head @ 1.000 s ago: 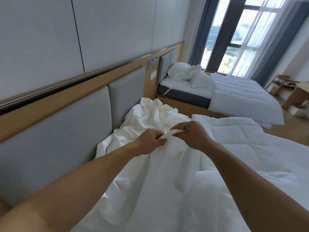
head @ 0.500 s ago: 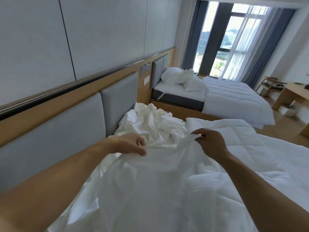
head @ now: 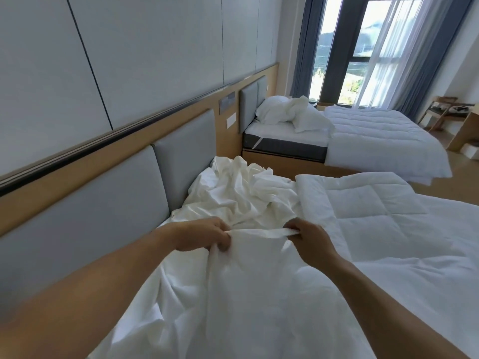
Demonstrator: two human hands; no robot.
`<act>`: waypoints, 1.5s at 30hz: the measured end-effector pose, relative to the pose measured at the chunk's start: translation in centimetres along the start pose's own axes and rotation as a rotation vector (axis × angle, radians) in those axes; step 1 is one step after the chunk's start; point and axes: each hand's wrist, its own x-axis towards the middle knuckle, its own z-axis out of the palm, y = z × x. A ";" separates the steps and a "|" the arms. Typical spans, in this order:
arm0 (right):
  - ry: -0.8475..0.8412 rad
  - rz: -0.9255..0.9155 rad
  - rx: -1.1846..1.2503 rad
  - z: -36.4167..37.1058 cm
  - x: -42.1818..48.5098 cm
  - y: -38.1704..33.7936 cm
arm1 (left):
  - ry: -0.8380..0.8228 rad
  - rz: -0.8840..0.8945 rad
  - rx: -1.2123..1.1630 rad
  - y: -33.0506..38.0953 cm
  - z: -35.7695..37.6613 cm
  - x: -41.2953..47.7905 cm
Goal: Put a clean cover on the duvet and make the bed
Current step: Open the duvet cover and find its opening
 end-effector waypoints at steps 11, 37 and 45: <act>-0.592 -0.193 0.681 1.3 -3.4 -5.1 | -0.128 -0.391 0.169 -1.3 4.4 6.7; -0.384 0.742 0.852 8.6 -5.9 5.4 | -0.119 -0.231 -0.123 -5.8 8.9 5.7; -0.170 0.870 1.149 9.4 -3.0 3.6 | -0.302 -0.246 -0.101 -5.6 10.6 3.7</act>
